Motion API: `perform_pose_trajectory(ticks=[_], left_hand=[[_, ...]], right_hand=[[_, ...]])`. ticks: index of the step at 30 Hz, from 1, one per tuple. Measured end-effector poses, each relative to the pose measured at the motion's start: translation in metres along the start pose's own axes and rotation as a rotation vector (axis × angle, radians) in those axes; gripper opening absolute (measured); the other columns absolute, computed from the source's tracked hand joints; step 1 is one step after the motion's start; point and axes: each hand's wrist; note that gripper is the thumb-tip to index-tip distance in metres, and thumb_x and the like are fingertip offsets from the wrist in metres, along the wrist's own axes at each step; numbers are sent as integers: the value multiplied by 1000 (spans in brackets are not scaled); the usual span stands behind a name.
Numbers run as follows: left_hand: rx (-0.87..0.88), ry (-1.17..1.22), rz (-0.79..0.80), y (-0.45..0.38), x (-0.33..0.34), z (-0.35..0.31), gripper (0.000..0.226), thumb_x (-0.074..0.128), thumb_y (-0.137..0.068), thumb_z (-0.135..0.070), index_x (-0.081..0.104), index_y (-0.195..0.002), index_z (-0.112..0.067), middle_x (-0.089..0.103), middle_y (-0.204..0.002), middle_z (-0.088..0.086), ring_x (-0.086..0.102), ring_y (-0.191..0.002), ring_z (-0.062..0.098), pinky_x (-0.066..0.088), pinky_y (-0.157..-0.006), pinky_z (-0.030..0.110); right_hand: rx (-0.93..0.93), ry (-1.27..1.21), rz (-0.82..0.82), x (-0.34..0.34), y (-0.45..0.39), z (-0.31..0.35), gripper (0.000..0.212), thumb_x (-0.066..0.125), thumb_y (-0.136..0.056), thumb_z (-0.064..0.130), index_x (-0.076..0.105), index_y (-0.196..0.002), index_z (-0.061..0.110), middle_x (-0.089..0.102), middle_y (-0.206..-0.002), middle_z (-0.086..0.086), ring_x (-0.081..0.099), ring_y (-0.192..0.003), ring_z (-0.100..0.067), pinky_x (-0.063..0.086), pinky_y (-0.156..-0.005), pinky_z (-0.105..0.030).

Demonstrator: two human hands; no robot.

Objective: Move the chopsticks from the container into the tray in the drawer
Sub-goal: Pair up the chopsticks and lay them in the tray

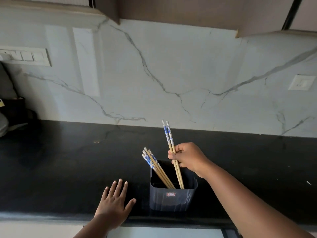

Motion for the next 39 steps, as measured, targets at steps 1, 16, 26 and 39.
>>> perform_pose_trajectory(ticks=[1,16,26,39], left_hand=[[-15,-16,37,-1,-4,-1,98,-6,-76,-80,-7,-153,-20,-16,-160,3,-14,-148,21,-7,-118,40],[856,-114,-916,10,-212,-53,42,53,-91,-36,52,-132,-33,59,-134,7,58,-120,28,49,-93,39],[1251,-224,-963,48,-252,-60,25,54,-96,-25,74,-110,-20,71,-116,-5,62,-115,17,48,-94,27],[1278,-120,-859,48,-254,-77,27,71,-87,-12,71,-114,-10,70,-119,3,63,-115,19,54,-90,32]], right_hand=[[-7,-54,4,-4,3,9,7,74,-84,12,73,-86,19,75,-83,-4,74,-74,-14,51,-55,-17],[-15,-497,94,-20,29,96,19,73,-83,7,68,-96,-5,74,-78,-16,72,-68,-25,59,-56,-31],[40,-576,182,-8,61,117,25,75,-81,12,69,-95,-8,72,-71,-9,68,-59,-17,56,-52,-25],[135,-581,187,-19,57,110,32,72,-83,18,69,-99,-9,71,-63,-4,58,-56,-12,49,-41,-18]])
Point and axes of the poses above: each hand's wrist, its own y-axis away from the middle knuckle, its own x-axis out of the palm, z = x × y
